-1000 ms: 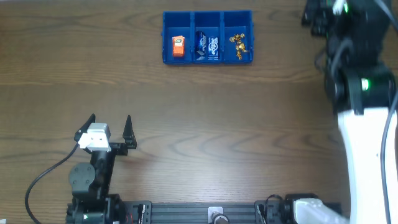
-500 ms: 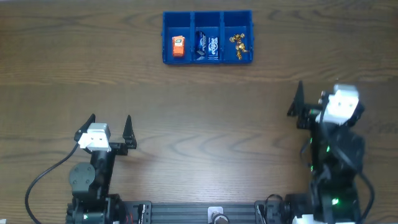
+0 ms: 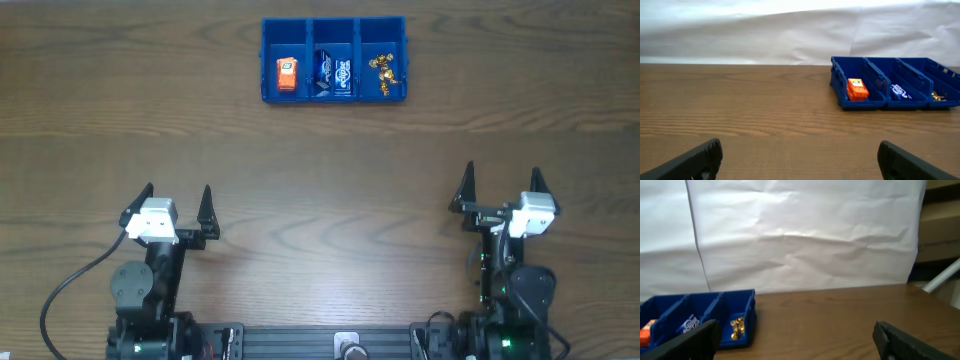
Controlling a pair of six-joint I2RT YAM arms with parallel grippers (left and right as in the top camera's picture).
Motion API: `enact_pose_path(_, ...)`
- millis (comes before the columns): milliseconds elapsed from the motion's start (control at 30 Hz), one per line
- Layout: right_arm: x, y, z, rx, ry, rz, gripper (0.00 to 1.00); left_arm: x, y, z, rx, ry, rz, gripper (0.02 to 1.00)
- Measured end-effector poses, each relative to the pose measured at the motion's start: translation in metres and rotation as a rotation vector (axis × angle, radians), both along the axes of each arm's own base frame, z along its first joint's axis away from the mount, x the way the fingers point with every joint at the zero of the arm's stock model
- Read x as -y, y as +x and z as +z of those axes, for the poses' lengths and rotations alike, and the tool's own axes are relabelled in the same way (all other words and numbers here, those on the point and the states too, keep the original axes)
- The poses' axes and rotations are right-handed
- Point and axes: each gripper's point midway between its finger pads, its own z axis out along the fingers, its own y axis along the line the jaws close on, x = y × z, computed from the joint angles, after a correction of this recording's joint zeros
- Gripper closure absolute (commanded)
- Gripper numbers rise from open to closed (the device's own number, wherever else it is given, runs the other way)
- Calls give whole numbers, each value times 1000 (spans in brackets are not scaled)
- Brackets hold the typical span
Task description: Sort Candies Into Trays
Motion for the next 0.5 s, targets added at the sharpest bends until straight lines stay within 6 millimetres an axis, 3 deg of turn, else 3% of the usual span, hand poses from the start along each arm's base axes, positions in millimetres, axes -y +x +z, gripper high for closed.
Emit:
enact_pose_path(233, 0, -7, 4, 66, 1, 2, 3, 0, 0, 0, 0, 0, 0, 20)
enact_pose_path(500, -1, -1, -39, -76, -2, 6, 3, 0, 0, 0, 0, 0, 0, 20)
